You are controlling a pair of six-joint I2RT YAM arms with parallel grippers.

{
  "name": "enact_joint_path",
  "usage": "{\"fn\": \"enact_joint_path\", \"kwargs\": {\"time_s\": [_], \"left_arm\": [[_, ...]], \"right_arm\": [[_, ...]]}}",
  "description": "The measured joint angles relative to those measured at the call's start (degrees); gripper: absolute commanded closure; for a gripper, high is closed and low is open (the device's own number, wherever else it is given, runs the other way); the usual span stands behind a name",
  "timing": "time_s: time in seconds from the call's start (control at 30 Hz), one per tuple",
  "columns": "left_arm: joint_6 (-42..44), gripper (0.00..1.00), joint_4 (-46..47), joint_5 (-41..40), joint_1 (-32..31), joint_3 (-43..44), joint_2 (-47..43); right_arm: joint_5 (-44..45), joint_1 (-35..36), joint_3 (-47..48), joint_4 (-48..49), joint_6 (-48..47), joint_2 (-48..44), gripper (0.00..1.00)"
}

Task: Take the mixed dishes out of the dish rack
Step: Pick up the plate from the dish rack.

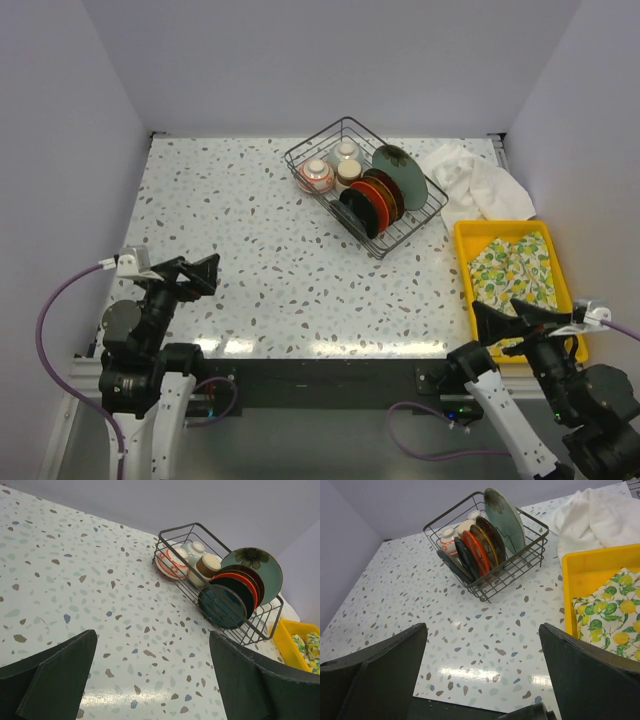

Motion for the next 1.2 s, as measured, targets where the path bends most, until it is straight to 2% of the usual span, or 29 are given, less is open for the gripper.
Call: {"fn": "enact_joint_path", "kwargs": {"time_s": [0.27,0.43,0.63,0.87,1.2], "left_arm": [[-0.1,0.00,0.9,2.6,0.0,-3.1,0.3],[0.7,0.00,1.6,7.7,0.0,-3.9,1.6],[2.3,0.00,2.9,11.1,0.0,-4.2,0.7],[2.3,0.00,3.7,12.0,-1.0,-5.8,-1.1],[1.6,0.00,4.2,10.9,-8.5,-6.7,-3.4]], "right_arm": [[0.9,0.0,-0.7,0.5,1.1,0.9,0.01],[0.9,0.0,-2.8,2.7,2.6,6.4,0.01],[-5.5,0.0,-8.3,10.3,1.9,21.9,0.01],[-10.5,0.0,-8.8,21.3,-3.2,41.1,0.01],[-1.6,-1.2,8.3,28.6,-16.7,69.6,0.02]]}}
